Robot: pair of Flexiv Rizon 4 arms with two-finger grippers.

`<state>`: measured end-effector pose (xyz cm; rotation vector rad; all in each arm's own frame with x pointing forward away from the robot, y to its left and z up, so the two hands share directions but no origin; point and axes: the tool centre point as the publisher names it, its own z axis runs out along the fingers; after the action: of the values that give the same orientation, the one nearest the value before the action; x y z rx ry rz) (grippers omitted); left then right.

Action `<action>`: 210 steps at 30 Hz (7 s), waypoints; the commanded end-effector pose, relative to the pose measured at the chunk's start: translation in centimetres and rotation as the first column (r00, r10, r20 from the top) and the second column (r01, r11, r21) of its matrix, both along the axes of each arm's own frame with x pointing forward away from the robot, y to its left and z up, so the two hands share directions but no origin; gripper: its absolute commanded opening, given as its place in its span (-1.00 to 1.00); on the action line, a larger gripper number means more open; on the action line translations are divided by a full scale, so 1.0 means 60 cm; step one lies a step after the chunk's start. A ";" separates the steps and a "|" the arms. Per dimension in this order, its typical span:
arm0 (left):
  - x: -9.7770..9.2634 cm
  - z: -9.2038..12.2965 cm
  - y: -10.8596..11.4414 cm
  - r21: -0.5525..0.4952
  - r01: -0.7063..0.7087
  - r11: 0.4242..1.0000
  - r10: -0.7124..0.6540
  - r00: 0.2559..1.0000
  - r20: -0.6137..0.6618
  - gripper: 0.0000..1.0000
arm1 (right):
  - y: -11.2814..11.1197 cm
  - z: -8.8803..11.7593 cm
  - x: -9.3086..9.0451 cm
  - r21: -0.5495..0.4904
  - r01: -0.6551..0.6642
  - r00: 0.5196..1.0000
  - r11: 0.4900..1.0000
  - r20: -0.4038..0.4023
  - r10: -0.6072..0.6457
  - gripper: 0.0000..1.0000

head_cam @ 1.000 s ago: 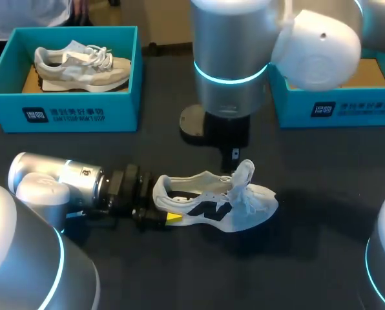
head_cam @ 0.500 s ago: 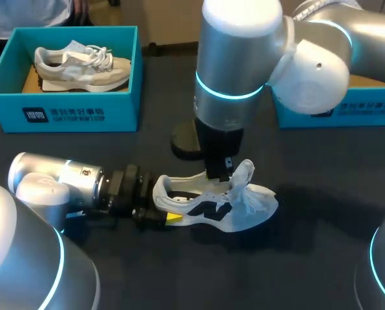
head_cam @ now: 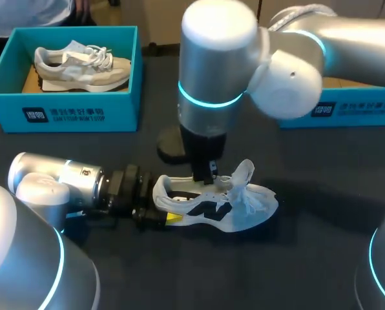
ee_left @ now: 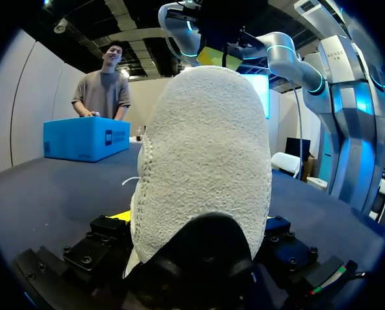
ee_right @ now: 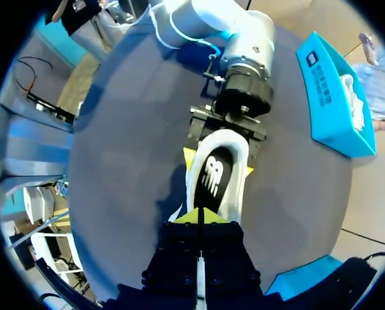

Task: Take the shoe out of the shoebox, open the shoe tongue, remove and reinsert the insole, then place the shoe into the shoebox

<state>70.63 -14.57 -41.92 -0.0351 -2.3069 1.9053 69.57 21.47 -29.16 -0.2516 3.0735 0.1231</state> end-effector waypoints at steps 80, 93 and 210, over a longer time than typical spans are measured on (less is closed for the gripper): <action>0.000 -0.001 0.000 -0.001 0.000 1.000 0.000 1.000 0.000 -1.00 | -0.077 -0.206 -0.022 0.006 0.227 0.944 0.974 -0.246 -0.218 -1.00; 0.000 -0.001 0.000 -0.001 0.000 1.000 0.000 1.000 0.000 -1.00 | -0.093 -0.126 -0.010 0.200 0.172 0.979 0.964 -0.143 -0.145 -1.00; 0.000 -0.001 0.000 -0.001 0.000 1.000 0.000 1.000 0.000 -1.00 | -0.016 -0.101 0.026 0.300 -0.222 0.905 0.928 -0.291 0.310 -1.00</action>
<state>70.63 -14.45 -41.95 -0.0342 -2.3066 1.9067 70.70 19.51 -35.38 -0.6925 3.2610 0.6842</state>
